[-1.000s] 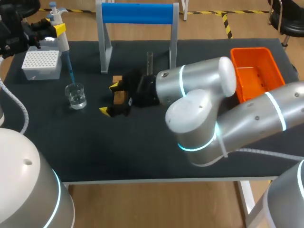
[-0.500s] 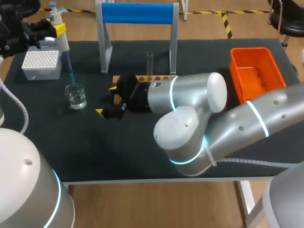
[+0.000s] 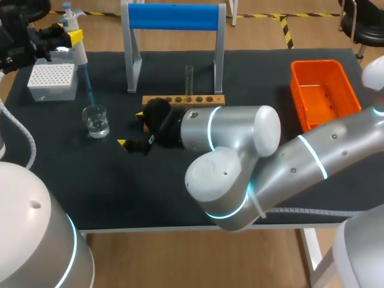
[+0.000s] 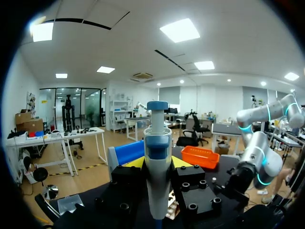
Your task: Invert the test tube, pick up the pipette, mount the tip to pipette, aspirate from beaker and dispense into the tube, eject the tip, return the pipette, and cap with the stopper.
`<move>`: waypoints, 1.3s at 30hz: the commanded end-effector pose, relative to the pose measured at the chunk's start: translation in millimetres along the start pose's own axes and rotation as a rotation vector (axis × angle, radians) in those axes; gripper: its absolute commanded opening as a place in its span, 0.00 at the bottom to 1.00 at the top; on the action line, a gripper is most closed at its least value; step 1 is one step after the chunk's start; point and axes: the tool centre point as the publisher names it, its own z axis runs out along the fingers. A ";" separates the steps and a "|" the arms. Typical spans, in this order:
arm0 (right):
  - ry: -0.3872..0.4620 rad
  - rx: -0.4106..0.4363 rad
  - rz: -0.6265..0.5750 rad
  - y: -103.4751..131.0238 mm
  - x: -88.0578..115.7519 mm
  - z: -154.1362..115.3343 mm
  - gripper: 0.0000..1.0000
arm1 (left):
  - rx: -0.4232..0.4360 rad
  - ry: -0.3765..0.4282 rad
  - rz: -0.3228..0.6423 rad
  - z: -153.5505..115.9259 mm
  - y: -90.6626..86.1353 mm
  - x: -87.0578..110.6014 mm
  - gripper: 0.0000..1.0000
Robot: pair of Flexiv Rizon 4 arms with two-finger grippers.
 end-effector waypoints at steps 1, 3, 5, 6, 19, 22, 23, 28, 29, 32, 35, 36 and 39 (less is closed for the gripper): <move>-0.040 0.004 0.000 0.2 4.0 2.1 1.00 | 0.004 -0.002 0.001 0.0 0.6 0.6 0.00; -0.040 0.004 0.000 0.2 4.0 2.1 1.00 | 0.004 -0.002 0.001 0.0 0.6 0.6 0.00; -0.040 0.004 0.000 0.2 4.0 2.1 1.00 | 0.004 -0.002 0.001 0.0 0.6 0.6 0.00; -0.040 0.004 0.000 0.2 4.0 2.1 1.00 | 0.004 -0.002 0.001 0.0 0.6 0.6 0.00; -0.040 0.004 0.000 0.2 4.0 2.1 1.00 | 0.004 -0.002 0.001 0.0 0.6 0.6 0.00; -0.040 0.004 0.000 0.2 4.0 2.1 1.00 | 0.004 -0.002 0.001 0.0 0.6 0.6 0.00; -0.040 0.004 0.000 0.2 4.0 2.1 1.00 | 0.004 -0.002 0.001 0.0 0.6 0.6 0.00; -0.040 0.004 0.000 0.2 4.0 2.1 1.00 | 0.004 -0.004 0.001 0.6 1.6 -0.2 0.00; -0.040 0.004 0.000 0.2 4.0 2.1 1.00 | 0.006 -0.005 0.002 0.9 2.7 -0.9 0.00; -0.040 0.004 0.000 0.2 4.0 2.1 1.00 | 0.007 -0.010 0.001 1.4 7.8 -3.7 0.00; -0.040 0.004 0.000 0.2 4.0 2.1 1.00 | 0.010 -0.014 -0.002 -0.7 13.7 -6.2 0.00; -0.040 0.004 0.000 0.2 4.0 2.1 1.00 | 0.012 -0.015 -0.002 -1.5 15.2 -7.0 0.00; -0.040 0.004 0.000 0.2 4.0 2.1 1.00 | 0.021 -0.019 -0.008 -3.7 21.1 -10.0 0.00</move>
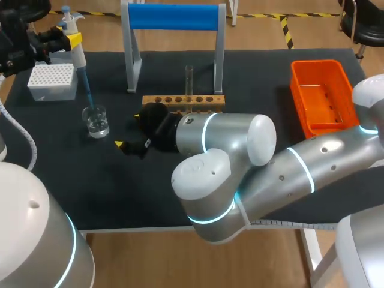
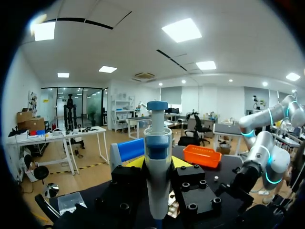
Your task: Invert the test tube, pick up the pipette, mount the tip to pipette, aspirate from beaker and dispense into the tube, eject the tip, return the pipette, and cap with the stopper.
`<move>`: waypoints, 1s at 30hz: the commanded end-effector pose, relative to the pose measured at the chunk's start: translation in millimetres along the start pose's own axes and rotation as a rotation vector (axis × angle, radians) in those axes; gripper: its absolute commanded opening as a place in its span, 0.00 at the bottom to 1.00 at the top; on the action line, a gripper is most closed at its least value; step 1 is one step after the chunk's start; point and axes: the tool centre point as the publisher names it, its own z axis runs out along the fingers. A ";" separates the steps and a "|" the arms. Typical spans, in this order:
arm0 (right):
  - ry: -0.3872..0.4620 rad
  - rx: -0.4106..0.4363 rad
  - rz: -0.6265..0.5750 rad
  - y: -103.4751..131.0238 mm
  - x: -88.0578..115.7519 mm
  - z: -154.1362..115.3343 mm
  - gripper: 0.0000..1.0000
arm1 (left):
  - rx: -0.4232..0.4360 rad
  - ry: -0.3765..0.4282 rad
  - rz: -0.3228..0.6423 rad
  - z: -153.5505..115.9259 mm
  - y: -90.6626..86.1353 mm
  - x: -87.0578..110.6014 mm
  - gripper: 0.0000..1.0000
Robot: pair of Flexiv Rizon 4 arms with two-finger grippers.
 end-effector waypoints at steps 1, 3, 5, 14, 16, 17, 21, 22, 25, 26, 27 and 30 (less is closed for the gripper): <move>0.001 0.006 0.000 1.2 -0.5 -1.5 1.00 | 0.022 -0.004 -0.001 -2.3 9.9 -3.0 0.00; 0.001 0.006 0.000 1.2 -0.5 -1.5 1.00 | 0.023 -0.004 -0.003 -3.0 12.9 -4.4 0.00; 0.001 0.006 0.000 1.2 -0.5 -1.5 1.00 | 0.026 -0.004 -0.006 -3.9 15.9 -6.4 0.00; 0.001 0.006 0.000 1.2 -0.5 -1.5 1.00 | 0.030 0.001 -0.015 -1.7 30.0 -11.6 0.00; 0.001 0.006 0.000 1.2 -0.5 -1.5 1.00 | 0.037 0.004 -0.014 -1.2 31.4 -12.2 0.00; 0.001 0.006 0.000 1.2 -0.5 -1.5 1.00 | 0.038 0.004 -0.014 -1.0 32.1 -12.5 0.00; 0.001 0.006 0.000 1.2 -0.5 -1.5 1.00 | 0.039 0.007 -0.008 0.2 36.1 -14.0 0.00; 0.001 0.006 0.000 1.2 -0.5 -1.5 1.00 | 0.038 0.007 -0.007 0.5 36.9 -14.2 0.00; 0.001 0.006 0.000 1.2 -0.5 -1.5 1.00 | 0.035 0.006 -0.005 1.5 39.8 -15.2 0.00; 0.001 0.006 0.000 1.2 -0.5 -1.5 1.00 | 0.031 0.005 -0.002 2.2 41.0 -15.5 0.00; 0.001 0.006 0.000 1.2 -0.5 -1.5 1.00 | 0.030 0.005 -0.001 2.7 42.0 -15.7 0.00; 0.001 0.006 0.000 1.2 -0.5 -1.5 1.00 | 0.023 0.004 0.003 4.0 45.4 -16.7 0.00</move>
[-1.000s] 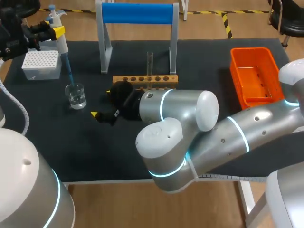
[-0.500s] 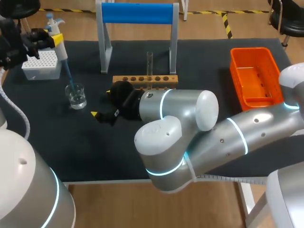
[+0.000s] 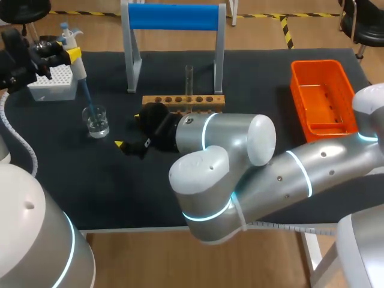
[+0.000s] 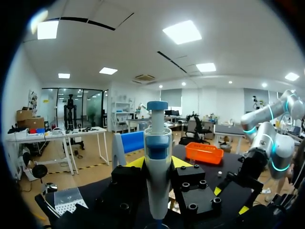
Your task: Invert the test tube, pick up the pipette, mount the tip to pipette, aspirate from beaker and dispense into the tube, eject the tip, return the pipette, and cap with the stopper.
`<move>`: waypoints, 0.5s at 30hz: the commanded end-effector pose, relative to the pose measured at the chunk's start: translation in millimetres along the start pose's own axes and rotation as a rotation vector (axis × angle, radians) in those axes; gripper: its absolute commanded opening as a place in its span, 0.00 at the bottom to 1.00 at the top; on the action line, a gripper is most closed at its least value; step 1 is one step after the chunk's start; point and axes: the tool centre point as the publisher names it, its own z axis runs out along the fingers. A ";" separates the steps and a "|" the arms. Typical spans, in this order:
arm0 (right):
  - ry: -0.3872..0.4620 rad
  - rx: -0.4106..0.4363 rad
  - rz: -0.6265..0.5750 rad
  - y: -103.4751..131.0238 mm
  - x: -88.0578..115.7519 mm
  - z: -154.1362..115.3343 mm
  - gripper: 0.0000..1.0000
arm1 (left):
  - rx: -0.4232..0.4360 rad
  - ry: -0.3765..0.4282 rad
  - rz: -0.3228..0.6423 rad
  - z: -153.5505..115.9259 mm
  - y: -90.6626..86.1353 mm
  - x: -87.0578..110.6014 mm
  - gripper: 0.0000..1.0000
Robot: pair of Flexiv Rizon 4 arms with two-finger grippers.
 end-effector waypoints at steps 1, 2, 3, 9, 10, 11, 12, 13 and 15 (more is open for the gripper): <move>0.002 0.006 0.000 1.2 -0.6 -1.8 1.00 | -0.001 -0.001 0.001 3.1 3.8 -2.1 0.00; 0.002 0.006 0.000 1.2 -0.6 -1.8 1.00 | -0.001 -0.002 0.002 3.2 4.7 -2.5 0.00; 0.002 0.006 0.000 1.2 -0.6 -1.8 1.00 | 0.001 -0.003 0.001 3.1 5.9 -3.3 0.00; 0.002 0.006 0.000 1.2 -0.6 -1.8 1.00 | 0.006 -0.007 0.003 3.5 11.2 -5.7 0.00; 0.002 0.006 0.000 1.2 -0.6 -1.8 1.00 | 0.006 -0.006 0.004 3.7 12.2 -6.1 0.00; 0.002 0.006 0.000 1.2 -0.6 -1.8 1.00 | 0.006 -0.006 0.004 3.9 13.3 -6.5 0.00; 0.002 0.006 0.000 1.2 -0.6 -1.8 1.00 | 0.008 -0.006 0.004 3.9 14.1 -6.8 0.00; 0.002 0.006 0.000 1.2 -0.6 -1.8 1.00 | 0.009 -0.007 0.005 4.0 14.9 -7.1 0.00; 0.002 0.006 0.000 1.2 -0.6 -1.8 1.00 | 0.008 -0.009 0.003 4.5 17.9 -7.9 0.00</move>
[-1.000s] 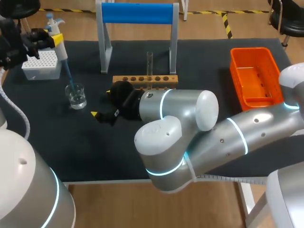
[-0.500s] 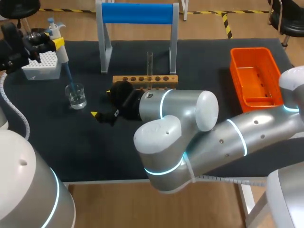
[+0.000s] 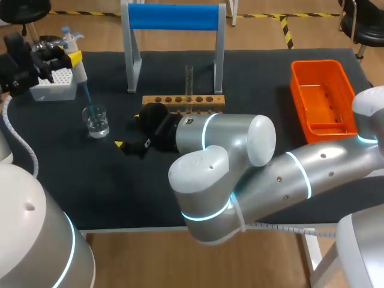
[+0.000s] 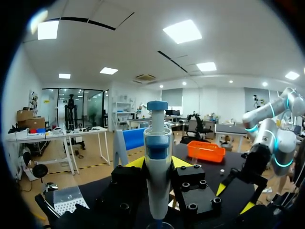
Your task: Invert the test tube, pick up the pipette, mount the tip to pipette, aspirate from beaker and dispense into the tube, eject the tip, return the pipette, and cap with the stopper.
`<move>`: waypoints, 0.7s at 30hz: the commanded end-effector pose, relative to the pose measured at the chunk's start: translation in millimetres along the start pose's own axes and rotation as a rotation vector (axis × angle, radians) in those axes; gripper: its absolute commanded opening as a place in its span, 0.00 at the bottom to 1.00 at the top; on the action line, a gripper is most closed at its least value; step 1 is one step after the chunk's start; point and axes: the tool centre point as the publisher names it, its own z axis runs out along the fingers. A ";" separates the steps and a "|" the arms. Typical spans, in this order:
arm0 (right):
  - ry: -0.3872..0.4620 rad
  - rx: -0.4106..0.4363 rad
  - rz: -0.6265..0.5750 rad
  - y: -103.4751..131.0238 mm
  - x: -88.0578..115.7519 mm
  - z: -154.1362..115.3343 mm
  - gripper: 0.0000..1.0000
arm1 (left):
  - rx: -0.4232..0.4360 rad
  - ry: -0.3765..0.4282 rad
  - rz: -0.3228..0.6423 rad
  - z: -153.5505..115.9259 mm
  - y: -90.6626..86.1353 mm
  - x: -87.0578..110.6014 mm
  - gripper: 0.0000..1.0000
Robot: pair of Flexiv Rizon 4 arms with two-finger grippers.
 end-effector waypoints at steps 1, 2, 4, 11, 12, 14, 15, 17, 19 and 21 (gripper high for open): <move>0.002 0.007 0.000 1.6 -0.8 -2.0 1.00 | 0.004 -0.003 -0.001 1.9 5.3 -1.6 0.00; 0.002 0.007 0.000 1.6 -0.8 -2.0 1.00 | 0.004 -0.004 -0.001 2.0 6.3 -1.6 0.00; 0.002 0.007 0.000 1.6 -0.8 -2.0 1.00 | 0.003 -0.004 -0.003 2.5 8.4 -1.9 0.00; 0.002 0.007 0.000 1.6 -0.8 -2.0 1.00 | -0.007 -0.004 -0.002 3.8 12.2 -2.4 0.00; 0.002 0.007 0.000 1.6 -0.8 -2.0 1.00 | -0.008 -0.004 -0.002 3.8 12.4 -2.5 0.00; 0.002 0.007 0.000 1.6 -0.8 -2.0 1.00 | -0.008 -0.004 -0.001 3.8 12.6 -2.6 0.00; 0.002 0.007 0.000 1.6 -0.8 -2.0 1.00 | -0.008 -0.004 -0.001 3.8 12.7 -2.6 0.00; 0.002 0.007 0.000 1.6 -0.8 -2.0 1.00 | -0.008 -0.004 -0.002 3.5 13.2 -2.7 0.00; 0.002 0.007 0.000 1.6 -0.8 -2.0 1.00 | -0.008 -0.006 -0.002 3.3 13.6 -2.7 0.00; 0.002 0.007 0.000 1.6 -0.8 -2.0 1.00 | -0.009 -0.007 -0.001 3.3 14.2 -2.6 0.00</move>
